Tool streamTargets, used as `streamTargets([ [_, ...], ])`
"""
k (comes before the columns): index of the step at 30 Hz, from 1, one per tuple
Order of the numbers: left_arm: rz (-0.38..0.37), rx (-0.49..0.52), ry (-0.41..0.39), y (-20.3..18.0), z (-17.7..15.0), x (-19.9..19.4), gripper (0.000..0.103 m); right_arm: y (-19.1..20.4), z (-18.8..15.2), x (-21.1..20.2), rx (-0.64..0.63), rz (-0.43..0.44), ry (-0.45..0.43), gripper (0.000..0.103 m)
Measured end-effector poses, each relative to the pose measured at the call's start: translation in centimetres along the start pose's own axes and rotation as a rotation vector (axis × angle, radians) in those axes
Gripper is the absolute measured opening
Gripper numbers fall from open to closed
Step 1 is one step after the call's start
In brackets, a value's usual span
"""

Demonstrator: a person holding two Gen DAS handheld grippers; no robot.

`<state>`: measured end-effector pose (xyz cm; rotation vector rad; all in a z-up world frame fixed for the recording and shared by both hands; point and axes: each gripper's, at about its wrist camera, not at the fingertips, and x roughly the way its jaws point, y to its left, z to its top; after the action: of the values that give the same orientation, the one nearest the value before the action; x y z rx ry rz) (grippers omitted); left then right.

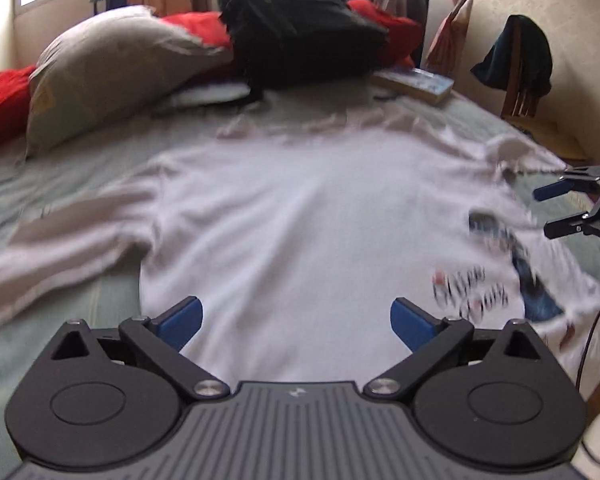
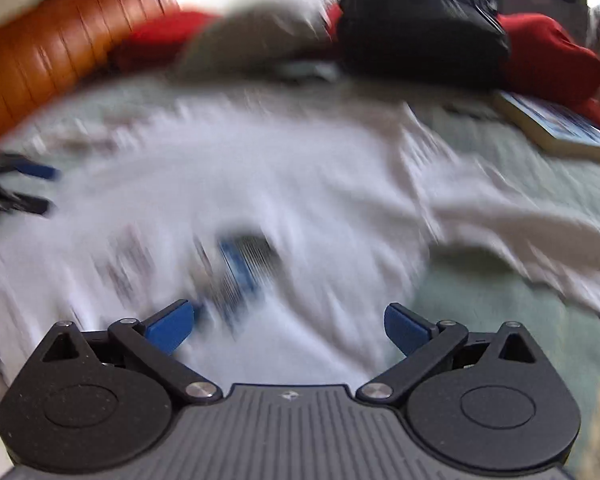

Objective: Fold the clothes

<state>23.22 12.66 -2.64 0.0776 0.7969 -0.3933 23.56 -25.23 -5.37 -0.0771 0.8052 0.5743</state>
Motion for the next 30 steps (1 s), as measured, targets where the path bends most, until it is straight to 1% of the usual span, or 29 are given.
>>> streamTargets([
  [1, -0.025, -0.006, 0.003, 0.6, 1.4, 0.8, 0.101, -0.1, 1.3, 0.4, 0.012, 0.040, -0.025, 0.103],
  [2, -0.046, -0.033, 0.014, 1.3, 2.4, 2.2, 0.101, 0.0, 2.6, 1.3, 0.014, 0.073, -0.038, 0.103],
  [4, -0.086, -0.086, 0.036, 2.6, 4.1, 4.8, 0.101, 0.2, 4.9, 3.5, 0.010, 0.116, -0.045, 0.103],
  [7, -0.103, -0.158, 0.072, 4.8, 4.3, 8.6, 0.101, 0.0, 6.8, 7.0, 0.009, 0.150, 0.002, 0.103],
  [9, -0.079, -0.212, 0.093, 6.7, 3.7, 10.4, 0.100, -0.7, 7.0, 8.7, 0.013, 0.135, 0.038, 0.103],
  [10, -0.045, -0.220, 0.077, 7.5, 3.4, 10.7, 0.100, -1.2, 6.9, 9.4, 0.020, 0.121, 0.055, 0.103],
  [12, 0.004, -0.225, 0.047, 8.7, 3.4, 10.9, 0.100, -2.6, 6.3, 10.4, 0.031, 0.051, 0.082, 0.103],
  [13, 0.025, -0.225, 0.035, 9.2, 3.3, 11.0, 0.100, -3.0, 6.0, 10.4, 0.008, 0.008, 0.075, 0.103],
  [15, 0.042, -0.196, 0.028, 9.3, 3.5, 11.2, 0.100, -3.8, 5.5, 10.4, -0.040, -0.080, 0.059, 0.103],
  [16, 0.100, -0.141, 0.030, 8.8, 3.7, 11.6, 0.101, -4.2, 5.2, 10.4, -0.064, -0.124, 0.051, 0.103],
  [17, 0.150, -0.097, 0.032, 8.5, 3.9, 11.9, 0.103, -4.9, 5.1, 10.2, -0.038, -0.092, 0.040, 0.103],
  [18, 0.158, -0.105, 0.032, 8.7, 4.0, 11.6, 0.103, -5.5, 5.1, 10.1, -0.017, -0.073, 0.036, 0.103],
  [22, 0.188, -0.129, 0.027, 9.3, 4.7, 10.5, 0.100, -4.9, 5.2, 9.4, -0.065, -0.101, 0.056, 0.103],
  [23, 0.181, -0.093, 0.011, 8.7, 4.8, 9.6, 0.100, -4.6, 5.2, 9.3, -0.072, -0.111, 0.060, 0.103],
  [25, 0.159, -0.023, -0.018, 7.2, 4.9, 7.7, 0.100, -4.1, 5.4, 8.7, -0.045, -0.103, 0.060, 0.103],
  [27, 0.048, 0.035, -0.017, 5.2, 4.7, 6.7, 0.101, -3.2, 5.7, 8.2, -0.038, -0.045, 0.040, 0.103],
  [30, -0.098, 0.151, 0.040, 2.0, 3.1, 7.3, 0.101, -1.7, 6.0, 7.6, -0.038, 0.033, 0.014, 0.103],
])
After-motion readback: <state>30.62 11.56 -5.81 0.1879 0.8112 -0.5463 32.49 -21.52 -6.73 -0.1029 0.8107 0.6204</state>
